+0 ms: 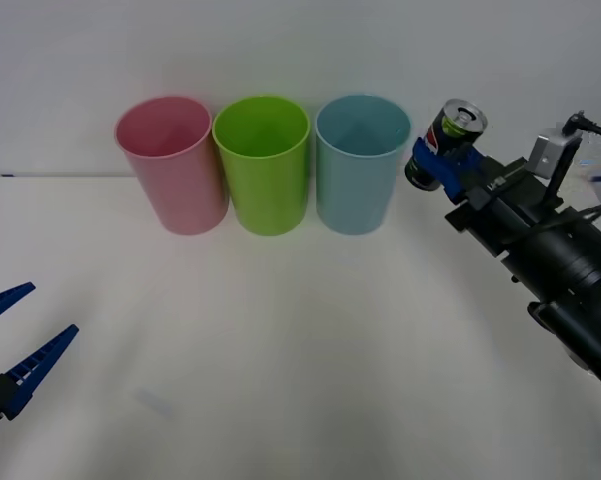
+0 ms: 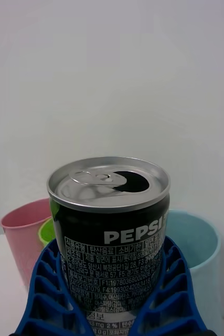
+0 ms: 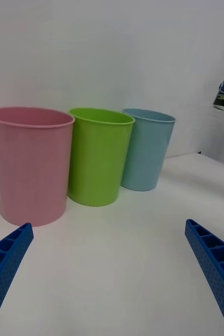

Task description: Grasp the object on the table and drop it into the matching bin: aluminum can to the light blue bin, PET bottle to the pink bin.

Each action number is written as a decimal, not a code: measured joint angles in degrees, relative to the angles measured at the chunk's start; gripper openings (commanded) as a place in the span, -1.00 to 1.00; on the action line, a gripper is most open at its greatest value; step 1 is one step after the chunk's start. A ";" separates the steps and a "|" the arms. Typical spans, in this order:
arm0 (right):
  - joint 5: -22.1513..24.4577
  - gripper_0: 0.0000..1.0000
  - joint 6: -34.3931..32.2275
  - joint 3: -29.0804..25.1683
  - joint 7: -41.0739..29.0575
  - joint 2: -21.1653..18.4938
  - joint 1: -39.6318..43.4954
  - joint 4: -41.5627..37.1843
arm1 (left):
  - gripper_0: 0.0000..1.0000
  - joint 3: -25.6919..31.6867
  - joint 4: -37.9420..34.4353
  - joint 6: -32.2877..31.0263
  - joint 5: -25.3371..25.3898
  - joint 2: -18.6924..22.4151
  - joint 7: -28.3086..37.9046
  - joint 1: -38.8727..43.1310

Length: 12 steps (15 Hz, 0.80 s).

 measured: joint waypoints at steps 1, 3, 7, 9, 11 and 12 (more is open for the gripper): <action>0.27 -1.00 1.13 0.90 -0.21 0.14 -2.11 1.53 | 1.00 0.00 0.00 0.00 0.00 0.00 0.00 0.00; 1.30 -1.00 3.23 2.21 -0.55 1.05 -6.29 4.82 | 1.00 0.00 0.00 0.00 0.00 0.00 0.00 0.00; 5.99 -1.00 3.93 2.43 -1.22 5.16 -14.77 14.16 | 1.00 0.00 0.00 0.00 0.00 0.00 0.00 0.00; 7.12 -1.00 4.53 2.35 -1.31 6.92 -19.12 19.09 | 1.00 0.00 0.00 0.00 0.00 0.00 0.00 0.00; 8.74 -1.00 5.32 2.20 -1.35 8.43 -22.90 23.48 | 1.00 0.00 0.00 0.00 0.00 0.00 0.00 0.00; 9.27 -1.00 5.69 2.06 -1.28 9.13 -24.53 25.49 | 1.00 0.00 0.00 0.00 0.00 0.00 0.00 0.00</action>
